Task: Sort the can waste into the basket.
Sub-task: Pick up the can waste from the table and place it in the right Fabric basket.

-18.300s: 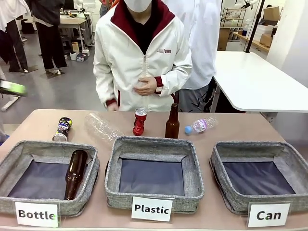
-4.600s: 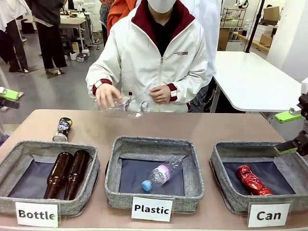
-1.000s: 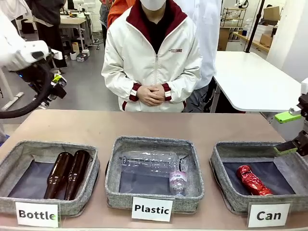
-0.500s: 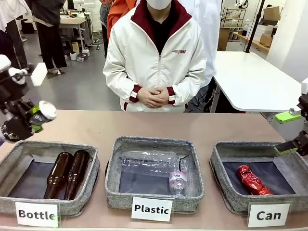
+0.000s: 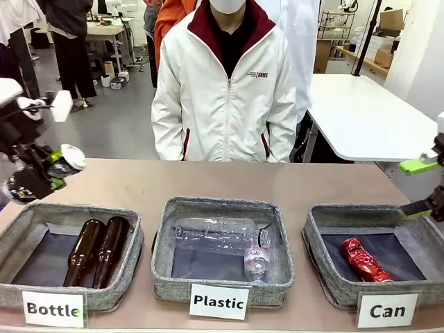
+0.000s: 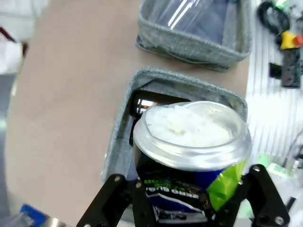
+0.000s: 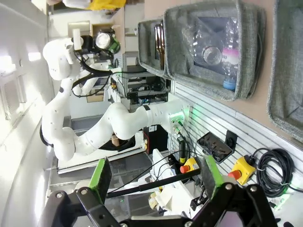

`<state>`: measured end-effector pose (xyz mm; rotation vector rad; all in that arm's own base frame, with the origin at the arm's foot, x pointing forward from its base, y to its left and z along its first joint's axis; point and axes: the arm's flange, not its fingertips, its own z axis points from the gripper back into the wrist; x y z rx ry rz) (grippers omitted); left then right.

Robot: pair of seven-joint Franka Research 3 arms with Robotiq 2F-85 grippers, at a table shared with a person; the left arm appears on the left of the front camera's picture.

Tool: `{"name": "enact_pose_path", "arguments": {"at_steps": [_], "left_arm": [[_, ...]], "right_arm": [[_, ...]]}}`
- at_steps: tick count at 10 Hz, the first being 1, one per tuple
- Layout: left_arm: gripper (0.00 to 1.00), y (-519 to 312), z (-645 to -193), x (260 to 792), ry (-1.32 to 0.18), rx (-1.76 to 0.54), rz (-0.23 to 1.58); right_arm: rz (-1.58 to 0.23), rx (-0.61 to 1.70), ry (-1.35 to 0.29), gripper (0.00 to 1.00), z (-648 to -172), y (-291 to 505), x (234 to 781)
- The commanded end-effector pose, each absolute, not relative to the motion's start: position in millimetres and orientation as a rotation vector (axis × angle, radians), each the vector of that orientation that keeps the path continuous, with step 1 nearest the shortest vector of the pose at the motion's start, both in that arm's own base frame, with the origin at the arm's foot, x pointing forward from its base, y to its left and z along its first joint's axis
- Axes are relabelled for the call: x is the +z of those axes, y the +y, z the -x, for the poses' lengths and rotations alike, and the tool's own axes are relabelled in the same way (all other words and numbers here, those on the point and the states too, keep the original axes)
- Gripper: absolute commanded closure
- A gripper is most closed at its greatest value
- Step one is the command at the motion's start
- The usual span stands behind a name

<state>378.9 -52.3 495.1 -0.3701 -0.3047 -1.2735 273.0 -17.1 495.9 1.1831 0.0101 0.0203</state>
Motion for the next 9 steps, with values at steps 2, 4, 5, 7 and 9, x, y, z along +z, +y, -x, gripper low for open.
{"name": "enact_pose_path", "arguments": {"at_steps": [2, 4, 5, 7, 9], "left_arm": [[1.0, -235, -408, 524, -0.432, -1.437, 0.304], [1.0, -382, -409, 539, -0.534, -1.574, 0.324], [1.0, -441, -405, 546, -0.584, -1.653, 0.394], [1.0, -558, -375, 575, -0.666, -1.823, 0.484], [1.0, -644, -353, 576, -0.701, -1.922, 0.481]], "right_arm": [[-0.841, 0.008, -0.014, 0.0, -207, -104, 591], [-0.722, -0.112, -0.084, 0.0, -154, -182, 612], [-0.631, -0.157, -0.12, 0.0, -135, -209, 609], [-0.563, -0.294, -0.146, 0.0, -122, -241, 598], [-0.619, -0.206, -0.135, 0.0, -111, -219, 617]]}}
